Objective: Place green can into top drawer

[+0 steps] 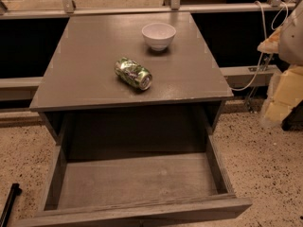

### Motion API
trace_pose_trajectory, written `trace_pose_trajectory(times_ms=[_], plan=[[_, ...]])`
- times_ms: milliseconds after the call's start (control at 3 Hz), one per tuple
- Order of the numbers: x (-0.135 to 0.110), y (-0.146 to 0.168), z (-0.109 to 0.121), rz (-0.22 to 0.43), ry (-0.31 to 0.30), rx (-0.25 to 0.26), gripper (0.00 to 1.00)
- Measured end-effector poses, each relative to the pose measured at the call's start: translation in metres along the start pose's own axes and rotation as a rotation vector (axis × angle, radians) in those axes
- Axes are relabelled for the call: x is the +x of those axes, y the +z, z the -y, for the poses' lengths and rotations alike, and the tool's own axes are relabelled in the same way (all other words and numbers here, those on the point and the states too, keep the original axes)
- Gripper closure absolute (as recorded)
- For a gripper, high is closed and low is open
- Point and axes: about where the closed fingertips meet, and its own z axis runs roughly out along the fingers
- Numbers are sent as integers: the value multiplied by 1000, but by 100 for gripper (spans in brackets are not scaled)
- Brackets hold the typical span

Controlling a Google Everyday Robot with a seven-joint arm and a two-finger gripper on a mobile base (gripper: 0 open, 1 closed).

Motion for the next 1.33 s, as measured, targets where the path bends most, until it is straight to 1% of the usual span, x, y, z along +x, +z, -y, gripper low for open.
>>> trace_pose_trajectory(times_ms=[333, 667, 1000, 1333], plan=[[-11, 6, 5, 11, -13, 3, 0], [-53, 38, 22, 40, -68, -15, 0], [-110, 77, 40, 69, -108, -35, 0], [-166, 106, 51, 92, -130, -56, 0]])
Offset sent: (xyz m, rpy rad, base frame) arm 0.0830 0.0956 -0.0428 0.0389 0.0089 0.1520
